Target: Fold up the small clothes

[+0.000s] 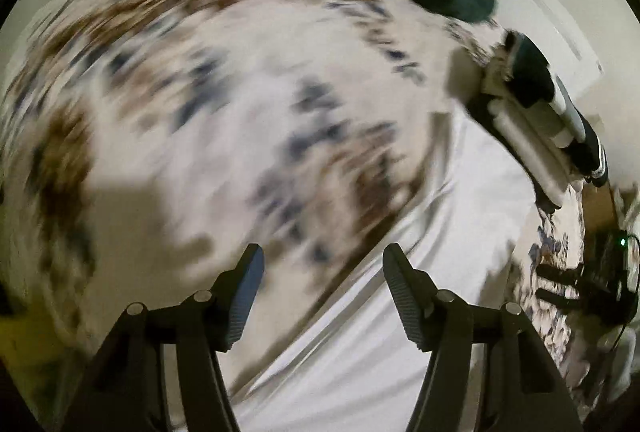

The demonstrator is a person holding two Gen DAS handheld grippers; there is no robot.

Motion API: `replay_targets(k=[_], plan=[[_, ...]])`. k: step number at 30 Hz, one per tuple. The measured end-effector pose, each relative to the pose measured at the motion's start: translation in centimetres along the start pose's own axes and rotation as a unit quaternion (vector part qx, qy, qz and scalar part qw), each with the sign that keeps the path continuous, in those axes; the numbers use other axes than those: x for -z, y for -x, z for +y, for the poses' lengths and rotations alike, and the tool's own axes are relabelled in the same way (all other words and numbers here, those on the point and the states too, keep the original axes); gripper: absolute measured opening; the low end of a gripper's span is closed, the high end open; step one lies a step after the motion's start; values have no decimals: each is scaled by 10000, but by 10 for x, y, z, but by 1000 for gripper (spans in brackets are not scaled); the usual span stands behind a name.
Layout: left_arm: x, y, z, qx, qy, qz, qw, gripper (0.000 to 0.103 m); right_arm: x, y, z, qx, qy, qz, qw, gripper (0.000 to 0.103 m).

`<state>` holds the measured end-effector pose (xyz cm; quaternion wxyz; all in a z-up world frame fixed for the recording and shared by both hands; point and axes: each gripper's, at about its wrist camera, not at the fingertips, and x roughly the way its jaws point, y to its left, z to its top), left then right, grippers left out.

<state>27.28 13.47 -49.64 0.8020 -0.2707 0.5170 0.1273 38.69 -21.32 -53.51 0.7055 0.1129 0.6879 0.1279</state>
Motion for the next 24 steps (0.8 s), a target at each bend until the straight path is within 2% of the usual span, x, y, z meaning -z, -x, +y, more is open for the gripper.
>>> replay_targets(k=[6,9,11,13,14,16,17,18,19,20,22,24], plan=[[-72,-83,-83,197,-779,297,9963,60,-49,-6,-37,-834,-644,-395,9936,84],[-93,-127,-117,252,-1207,483,9912,59,-76,-9,-41,-1015,-748,-634,9900,84],[-107,-154,-135,319,-1459,610,9869,54,-91,-13,-43,-1092,-839,-733,9878,84],[-115,-170,-144,482,-1669,662,9826,2,-104,-19,-45,-1178,-970,-785,9852,84],[-118,-176,-147,458,-1737,736,9810,3,-110,-23,-44,-1192,-1020,-769,9846,82],[-124,-180,-150,664,-1854,838,9768,2,-121,-32,-38,-1114,-1077,-704,9854,59],[-127,-179,-150,699,-1921,852,9752,2,-125,-36,-34,-992,-1073,-653,9871,29],[-130,-177,-151,785,-2006,880,9725,2,-127,-36,-33,-812,-1125,-710,9878,13],[-136,-176,-149,848,-2061,893,9708,2,-128,-34,-34,-684,-1213,-855,9866,6],[-144,-176,-147,947,-2069,876,9698,1,-129,-32,-34,-605,-1273,-967,9853,3],[-158,-183,-141,1050,-2015,931,9694,1,-133,-28,-38,-359,-1407,-1127,9830,2],[-167,-195,-137,1230,-1981,1155,9655,2,-135,-34,-43,-263,-1568,-1049,9817,2]])
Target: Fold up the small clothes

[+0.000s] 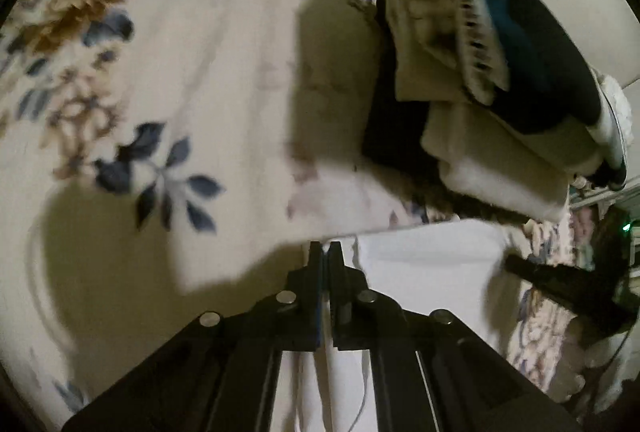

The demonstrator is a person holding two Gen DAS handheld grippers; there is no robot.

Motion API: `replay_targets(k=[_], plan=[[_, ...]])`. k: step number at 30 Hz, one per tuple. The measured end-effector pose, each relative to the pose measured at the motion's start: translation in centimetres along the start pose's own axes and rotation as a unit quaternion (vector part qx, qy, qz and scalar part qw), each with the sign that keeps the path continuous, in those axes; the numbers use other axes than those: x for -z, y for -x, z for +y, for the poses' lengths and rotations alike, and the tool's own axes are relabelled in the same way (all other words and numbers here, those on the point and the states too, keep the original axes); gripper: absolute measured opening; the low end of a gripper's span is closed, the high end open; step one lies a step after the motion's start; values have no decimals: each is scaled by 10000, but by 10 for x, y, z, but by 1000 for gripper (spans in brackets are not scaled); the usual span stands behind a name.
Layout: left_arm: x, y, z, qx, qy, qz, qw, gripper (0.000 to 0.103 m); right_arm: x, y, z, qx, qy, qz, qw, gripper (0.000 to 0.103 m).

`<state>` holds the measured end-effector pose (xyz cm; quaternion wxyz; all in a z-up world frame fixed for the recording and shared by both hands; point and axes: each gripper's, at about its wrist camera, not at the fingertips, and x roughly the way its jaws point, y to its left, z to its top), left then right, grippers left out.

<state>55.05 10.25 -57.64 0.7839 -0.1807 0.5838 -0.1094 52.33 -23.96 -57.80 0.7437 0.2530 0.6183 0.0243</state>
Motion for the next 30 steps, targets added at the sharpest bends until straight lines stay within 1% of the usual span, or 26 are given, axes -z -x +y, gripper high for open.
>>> replay_targets(k=[2,3,4,5,6,7,8,9,11,14,15,19,21,22,23,24,25,27,30], plan=[[-3,0,6,220,-31,115,9997,3,0,-8,3,93,80,198,9997,3],[-4,1,9,289,-19,158,9995,5,1,-8,5,84,128,291,9995,5],[-2,3,15,405,32,212,9989,10,1,-7,5,35,146,332,9993,7],[-1,6,21,552,95,237,9981,13,2,-4,3,-49,150,414,9990,22],[0,7,26,713,200,259,9969,27,2,-1,0,-194,108,487,9986,48],[1,7,30,844,296,267,9956,48,2,0,-4,-332,56,487,9982,59],[-1,3,32,991,386,261,9940,55,3,4,-9,-441,12,454,9980,70],[2,-3,32,1166,466,253,9918,57,2,4,-13,-528,3,459,9975,70],[2,-11,29,1276,449,325,9903,57,0,2,-20,-592,-15,507,9970,70],[0,-22,13,1410,251,353,9891,57,-4,-11,-28,-923,-155,608,9938,70],[-2,-25,6,1397,165,366,9894,57,-5,-13,-30,-999,-191,579,9931,70],[-5,-35,-21,1093,-233,337,9932,57,-11,-21,-28,-1543,-224,487,9866,71],[-5,-35,-30,1023,-410,281,9935,56,-12,-23,-24,-1654,-170,494,9848,70],[-5,-32,-35,1006,-514,234,9933,42,-13,-25,-18,-1661,-100,508,9848,69],[-4,-29,-40,939,-642,211,9933,31,-12,-27,-11,-1663,42,530,9846,64],[-2,-28,-46,877,-747,215,9931,12,-11,-29,-5,-1611,167,554,9852,55],[-1,-25,-49,833,-819,176,9930,12,-10,-30,2,-1513,357,572,9862,49],[2,-18,-52,742,-931,41,9929,10,-6,-30,12,-1366,579,549,9874,20],[8,-2,-55,698,-1004,-188,9923,9,0,-20,22,-1348,747,324,9875,17]])
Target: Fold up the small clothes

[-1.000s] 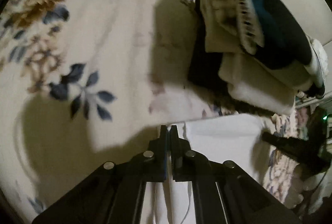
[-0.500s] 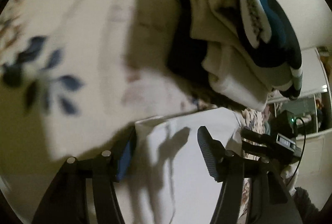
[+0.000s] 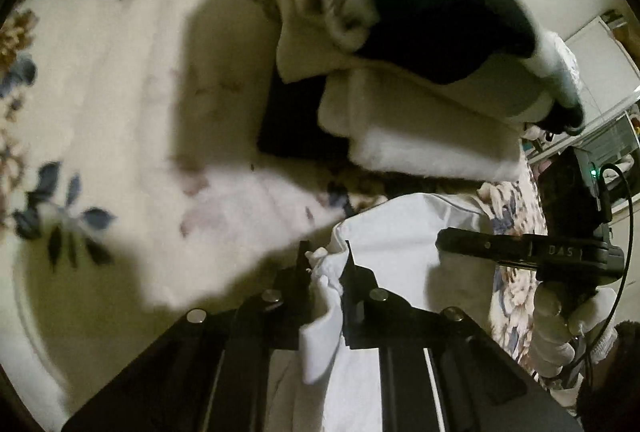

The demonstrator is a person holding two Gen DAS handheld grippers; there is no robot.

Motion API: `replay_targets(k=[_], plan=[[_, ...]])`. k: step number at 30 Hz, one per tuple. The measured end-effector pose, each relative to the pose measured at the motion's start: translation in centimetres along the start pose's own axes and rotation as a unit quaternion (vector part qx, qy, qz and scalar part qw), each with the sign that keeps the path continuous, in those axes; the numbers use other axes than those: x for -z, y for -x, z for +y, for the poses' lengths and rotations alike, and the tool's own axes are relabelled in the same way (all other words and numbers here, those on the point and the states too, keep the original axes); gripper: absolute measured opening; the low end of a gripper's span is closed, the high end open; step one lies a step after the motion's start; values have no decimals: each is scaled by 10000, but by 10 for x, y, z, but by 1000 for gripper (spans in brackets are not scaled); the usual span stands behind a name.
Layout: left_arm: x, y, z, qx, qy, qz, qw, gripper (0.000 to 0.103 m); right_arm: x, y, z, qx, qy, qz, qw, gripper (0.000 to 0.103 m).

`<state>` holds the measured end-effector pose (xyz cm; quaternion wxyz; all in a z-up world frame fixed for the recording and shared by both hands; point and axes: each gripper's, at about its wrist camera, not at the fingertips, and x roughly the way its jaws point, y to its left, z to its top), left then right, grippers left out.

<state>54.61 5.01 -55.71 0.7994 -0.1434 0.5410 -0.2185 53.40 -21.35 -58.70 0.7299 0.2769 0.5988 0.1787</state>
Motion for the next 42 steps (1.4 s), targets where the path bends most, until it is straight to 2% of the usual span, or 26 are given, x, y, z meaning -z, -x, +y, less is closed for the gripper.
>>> replay_targets(k=[3,7,10,12,15,17,19,21,23,24,27,29,32,33,37,40,42], plan=[[4,18,-13,-26,-55,-200,9998,9,11,21,13,-116,155,-164,9997,14],[18,61,-36,4,-196,-510,9985,9,33,52,43,-288,497,-312,9979,14],[45,96,-44,41,-180,-629,9978,9,64,79,63,-440,813,-340,9951,14],[71,120,-48,113,-44,-621,9980,10,98,96,79,-514,1072,-288,9925,14],[121,145,-52,15,107,-410,9991,16,146,120,80,-585,1233,-114,9906,14],[154,150,-52,-154,275,-148,9994,26,185,127,74,-550,1292,108,9900,18],[197,156,-51,-226,572,159,9980,38,233,122,61,-455,1278,607,9889,22],[237,158,-42,-338,1013,511,9930,47,267,113,47,-235,1255,1001,9867,42],[259,160,-34,-426,1292,725,9881,47,297,112,32,-9,1203,1368,9833,49],[264,161,-29,-491,1415,793,9855,47,309,114,22,57,1109,1486,9826,50],[256,161,-17,-601,1507,654,9846,48,315,121,3,165,848,1421,9861,55],[226,153,-8,-615,1365,380,9880,51,302,127,-10,158,494,1143,9921,66],[194,131,7,-518,1146,132,9920,57,274,128,-22,34,111,710,9974,69],[177,116,12,-540,1084,133,9926,57,264,123,-24,-14,34,624,9980,71],[141,65,30,-174,995,369,9942,57,221,92,-38,-173,-306,472,9983,74],[134,31,35,-30,961,724,9927,56,198,68,-51,-334,-592,619,9958,74],[136,26,34,35,964,694,9929,53,195,51,-52,-458,-702,765,9935,74]])
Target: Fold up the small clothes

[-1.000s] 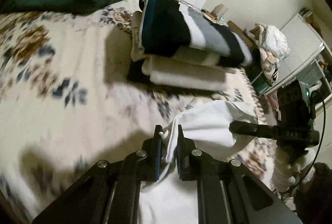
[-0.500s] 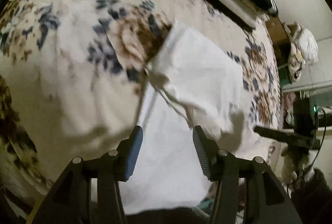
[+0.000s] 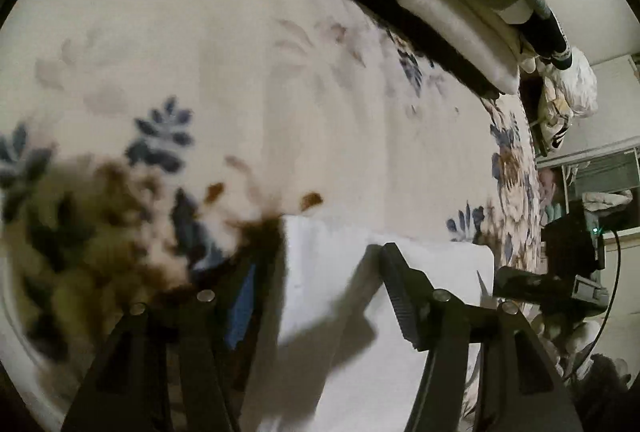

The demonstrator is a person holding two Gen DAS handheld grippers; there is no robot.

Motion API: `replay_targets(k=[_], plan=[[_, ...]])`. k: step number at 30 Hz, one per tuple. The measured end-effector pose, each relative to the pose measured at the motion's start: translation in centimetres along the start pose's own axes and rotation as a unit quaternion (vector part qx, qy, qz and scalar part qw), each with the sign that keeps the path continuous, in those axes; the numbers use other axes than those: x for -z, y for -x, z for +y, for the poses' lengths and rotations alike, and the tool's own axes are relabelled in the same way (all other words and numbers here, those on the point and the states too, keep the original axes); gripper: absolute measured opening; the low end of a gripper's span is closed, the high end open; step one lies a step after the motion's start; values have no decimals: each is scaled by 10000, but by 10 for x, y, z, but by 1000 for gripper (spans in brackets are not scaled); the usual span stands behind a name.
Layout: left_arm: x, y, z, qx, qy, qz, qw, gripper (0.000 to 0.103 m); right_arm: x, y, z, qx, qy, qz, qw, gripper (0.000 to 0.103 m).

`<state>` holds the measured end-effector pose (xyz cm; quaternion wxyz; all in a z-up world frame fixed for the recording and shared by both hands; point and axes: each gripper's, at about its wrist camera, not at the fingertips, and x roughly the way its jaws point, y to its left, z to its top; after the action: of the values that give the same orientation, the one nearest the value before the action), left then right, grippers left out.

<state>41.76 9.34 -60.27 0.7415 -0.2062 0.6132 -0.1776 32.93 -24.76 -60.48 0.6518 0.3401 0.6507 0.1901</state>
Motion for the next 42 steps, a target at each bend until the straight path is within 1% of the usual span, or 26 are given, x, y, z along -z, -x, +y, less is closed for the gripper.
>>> replay_targets(k=[1,2,3,4,5,6,9,11,13,16,18,19,21,22,23,24,26,30,32,35,37,38,39,40,41,42], plan=[[2,3,-4,16,-73,-117,9999,25,0,-4,0,-17,-1,-4,10000,73],[4,5,-8,-7,-129,-172,9998,18,-4,-13,6,-63,29,-34,10000,63],[5,8,-13,-92,-141,-238,9996,17,-5,-19,9,-54,60,-34,10000,49],[4,10,-15,-82,-103,-320,9994,13,-7,-26,12,20,20,-33,10000,17],[3,13,-17,-93,-52,-367,9993,13,-8,-27,14,18,-17,-96,10000,10],[0,17,-19,-89,7,-412,9991,12,-9,-25,18,95,-19,-237,9997,6],[-16,25,-24,-64,39,-474,9988,11,-14,-17,35,194,46,-468,9987,5],[-35,29,-26,-15,48,-523,9986,10,-22,-7,46,248,125,-601,9978,5],[-57,29,-30,8,10,-575,9983,10,-39,0,57,192,135,-745,9969,5],[-99,22,-38,29,-104,-631,9979,11,-80,7,73,311,131,-1022,9942,5],[-126,6,-35,7,-135,-467,9988,15,-107,5,76,451,125,-1062,9932,5],[-138,-5,-28,-3,-12,-297,9996,15,-121,-1,76,530,69,-1007,9935,5],[-144,-18,-14,-49,207,72,9997,18,-141,-13,68,779,-181,-708,9943,9],[-141,-17,-11,-87,242,134,9996,19,-144,-12,65,955,-247,-603,9933,10],[-131,-9,-9,-106,209,37,9997,20,-142,-10,65,1051,-251,-572,9925,16],[-124,-2,-9,-130,180,-54,9997,22,-134,-2,66,1122,-228,-636,9914,27],[-95,19,-4,-194,253,-255,9992,27,-113,10,65,1159,-221,-700,9905,45],[-54,39,3,-240,623,-433,9968,52,-62,12,57,1041,-388,-602,9920,46],[-39,36,6,-316,764,-403,9958,54,-40,3,49,910,-575,-511,9929,46],[-31,22,11,-285,961,-228,9947,53,-14,-13,33,863,-864,-389,9918,46],[-30,17,6,-365,922,-428,9941,48,-6,-23,22,807,-1057,-361,9905,46],[-31,18,4,-402,879,-537,9939,38,-4,-26,20,796,-1100,-427,9898,46],[-30,18,2,-433,818,-587,9940,14,-3,-26,20,761,-1131,-539,9892,43],[-30,18,-2,-508,767,-583,9940,11,-1,-26,19,748,-1121,-610,9890,38],[-30,20,-4,-532,742,-635,9938,10,0,-23,21,765,-1093,-693,9886,20],[-27,24,-8,-531,713,-721,9934,9,1,-20,24,817,-1041,-748,9884,15]])
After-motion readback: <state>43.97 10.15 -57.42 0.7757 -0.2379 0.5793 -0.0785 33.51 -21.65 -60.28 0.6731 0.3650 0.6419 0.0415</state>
